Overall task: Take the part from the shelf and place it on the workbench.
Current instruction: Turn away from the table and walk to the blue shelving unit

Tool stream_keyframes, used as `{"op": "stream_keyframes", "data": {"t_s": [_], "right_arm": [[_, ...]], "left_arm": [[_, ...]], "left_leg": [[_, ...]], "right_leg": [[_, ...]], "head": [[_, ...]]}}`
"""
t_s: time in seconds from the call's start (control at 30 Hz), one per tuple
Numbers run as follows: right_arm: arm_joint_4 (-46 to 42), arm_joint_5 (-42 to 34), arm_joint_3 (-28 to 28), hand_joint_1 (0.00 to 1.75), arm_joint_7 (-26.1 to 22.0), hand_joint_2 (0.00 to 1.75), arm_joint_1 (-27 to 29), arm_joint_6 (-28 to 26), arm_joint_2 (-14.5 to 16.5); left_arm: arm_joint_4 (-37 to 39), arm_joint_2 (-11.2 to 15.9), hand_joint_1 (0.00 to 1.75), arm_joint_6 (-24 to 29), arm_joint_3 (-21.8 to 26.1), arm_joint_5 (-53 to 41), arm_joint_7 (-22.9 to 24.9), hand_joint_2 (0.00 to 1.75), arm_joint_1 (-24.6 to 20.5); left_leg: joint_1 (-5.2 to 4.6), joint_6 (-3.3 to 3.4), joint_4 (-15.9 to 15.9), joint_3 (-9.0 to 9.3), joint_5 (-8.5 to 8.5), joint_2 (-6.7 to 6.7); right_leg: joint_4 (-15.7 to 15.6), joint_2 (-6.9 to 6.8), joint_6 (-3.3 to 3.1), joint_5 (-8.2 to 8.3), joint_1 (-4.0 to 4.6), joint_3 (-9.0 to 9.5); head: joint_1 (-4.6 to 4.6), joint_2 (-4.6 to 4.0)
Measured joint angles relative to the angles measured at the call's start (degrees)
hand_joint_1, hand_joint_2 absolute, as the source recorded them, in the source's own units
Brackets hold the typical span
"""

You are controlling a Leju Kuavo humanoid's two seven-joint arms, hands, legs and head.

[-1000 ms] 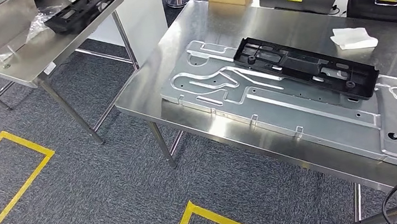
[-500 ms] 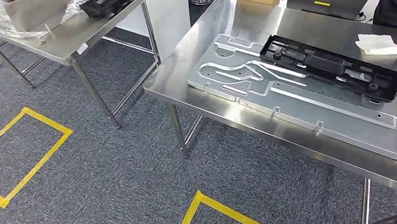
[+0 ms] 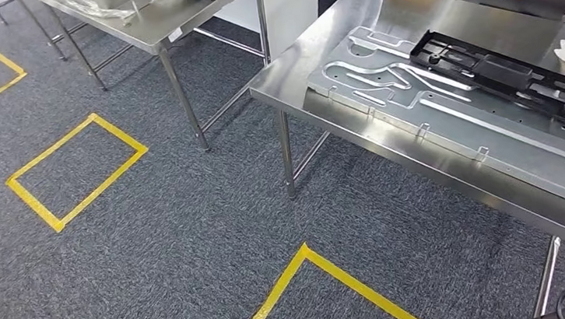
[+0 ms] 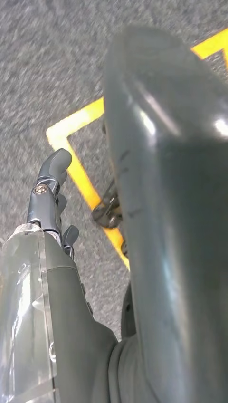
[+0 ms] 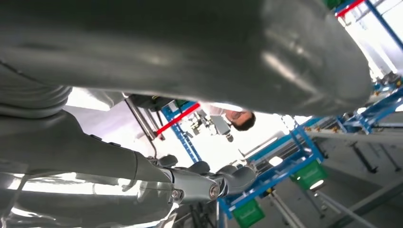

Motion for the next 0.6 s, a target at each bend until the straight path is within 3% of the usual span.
{"op": "stream_keyframes", "data": {"t_s": [0.03, 0.07, 0.1, 0.13, 0.17, 0.23, 0.27, 0.3, 0.37, 0.4, 0.47, 0.53, 0.57, 0.6], "right_arm": [[-0.03, 0.6, 0.29, 0.0, 0.45, 0.0, -0.28, 0.2, 0.05], [-0.12, 1.23, 0.63, 0.0, 0.88, 0.0, -0.5, 0.44, 0.14], [-0.3, 1.86, 0.98, 0.0, 1.27, 0.0, -0.64, 0.72, 0.25], [-0.54, 2.49, 1.32, 0.0, 1.63, 0.0, -0.7, 1.03, 0.34], [-0.86, 3.07, 1.65, 0.0, 1.96, 0.0, -0.77, 1.36, 0.41], [-1.53, 3.87, 2.25, 0.0, 2.39, 0.0, -1.05, 1.91, 0.45], [-1.73, 4.08, 2.63, 0.0, 2.51, 0.0, -1.29, 2.11, 0.47], [-1.81, 4.2, 3.09, 0.0, 2.57, 0.0, -1.5, 2.25, 0.51], [-1.59, 4.44, 4.4, 0.0, 2.71, 0.0, -1.81, 2.41, 0.72], [-1.39, 4.65, 5.12, 0.0, 2.82, 0.0, -1.87, 2.43, 0.85], [-0.78, 5.02, 6.63, 0.0, 3.09, 0.0, -2.13, 2.18, 1.11], [0.17, 5.23, 8.54, 0.0, 3.28, 0.0, -2.57, 1.68, 1.46], [0.79, 5.39, 9.77, 0.0, 3.32, 0.0, -2.85, 1.44, 1.76], [1.47, 5.63, 11.14, 0.0, 3.31, 0.0, -3.18, 1.26, 2.17]], "left_arm": [[0.0, -0.09, 0.0, -0.08, -0.03, -0.06, 0.02, 0.0, -0.01], [0.0, -0.16, 0.0, -0.17, -0.07, -0.12, 0.05, 0.0, -0.04], [0.0, -0.24, 0.0, -0.28, -0.11, -0.15, 0.08, 0.0, -0.06], [0.0, -0.31, 0.0, -0.42, -0.14, -0.17, 0.09, 0.0, -0.08], [-0.01, -0.4, 0.0, -0.6, -0.17, -0.19, 0.1, 0.0, -0.14], [-0.09, -0.56, 0.0, -1.01, -0.21, -0.21, 0.03, 0.0, -0.33], [-0.13, -0.61, 0.0, -1.17, -0.24, -0.21, -0.02, 0.0, -0.4], [-0.16, -0.63, 0.0, -1.29, -0.28, -0.23, -0.08, 0.0, -0.41], [-0.16, -0.68, 0.0, -1.41, -0.5, -0.25, -0.14, 0.0, -0.27], [-0.16, -0.72, 0.0, -1.45, -0.64, -0.26, -0.17, 0.0, -0.25], [-0.16, -0.85, 0.0, -1.53, -0.93, -0.23, -0.22, 0.0, -0.24], [-0.16, -0.97, 0.0, -1.57, -1.14, -0.2, -0.17, 0.0, -0.23], [-0.17, -1.04, 0.0, -1.51, -1.21, -0.21, -0.09, 0.0, -0.22], [-0.16, -1.1, 0.0, -1.39, -1.26, -0.2, 0.03, 0.0, -0.24]], "left_leg": [[0.37, -0.42, 3.7, -0.44, -1.68, 0.43], [0.73, -0.77, 6.39, -0.35, -1.83, 0.66], [1.06, -1.05, 7.35, 0.57, -0.68, 0.82], [1.32, -1.25, 6.35, 2.45, 0.92, 1.1], [1.52, -1.34, 3.35, 5.44, 1.96, 1.75], [1.29, -0.96, -5.75, 12.45, 0.65, 3.48], [0.98, -0.46, -9.27, 14.69, -0.49, 4.05], [0.6, 0.16, -11.37, 15.64, -1.22, 4.09], [0.26, 1.57, -12.35, 14.9, -0.25, 3.33], [0.24, 2.23, -12.61, 14.35, 0.54, 2.92], [0.17, 3.31, -12.9, 12.85, 2.33, 2.17], [-0.32, 3.92, -12.75, 10.83, 3.9, 1.25], [-0.58, 4.07, -12.62, 9.82, 4.63, 0.73], [-0.81, 4.15, -12.43, 8.85, 5.3, 0.2]], "right_leg": [[0.05, -0.66, 0.08, 0.67, 0.04, -0.86], [0.13, -1.32, 0.21, 1.33, 0.04, -1.75], [0.21, -2.0, 0.38, 1.97, 0.02, -2.65], [0.28, -2.65, 0.6, 2.59, 0.0, -3.51], [0.35, -3.26, 0.87, 3.2, -0.01, -4.22], [0.42, -4.34, 1.59, 4.23, 0.0, -5.07], [0.31, -4.91, 2.03, 4.8, 0.01, -5.21], [0.08, -5.49, 2.5, 5.41, -0.04, -5.27], [-0.38, -6.01, 3.38, 6.2, -0.3, -5.42], [0.14, -5.15, 3.61, 5.22, -0.45, -5.79], [4.63, -2.06, 3.57, 0.05, -0.46, -7.33], [12.07, -0.06, 3.21, -5.09, 0.05, -8.97], [14.74, 0.26, 2.97, -5.83, 0.37, -9.09], [15.72, 0.4, 2.67, -5.26, 0.68, -8.47]], "head": [[-0.01, -0.01], [-0.01, 0.0], [-0.01, 0.0], [-0.01, 0.0], [-0.01, 0.01], [-0.01, 0.0], [0.0, 0.0], [0.0, 0.0], [0.01, 0.0], [0.01, 0.0], [0.02, 0.01], [0.02, 0.01], [0.02, 0.01], [0.02, 0.01]]}}
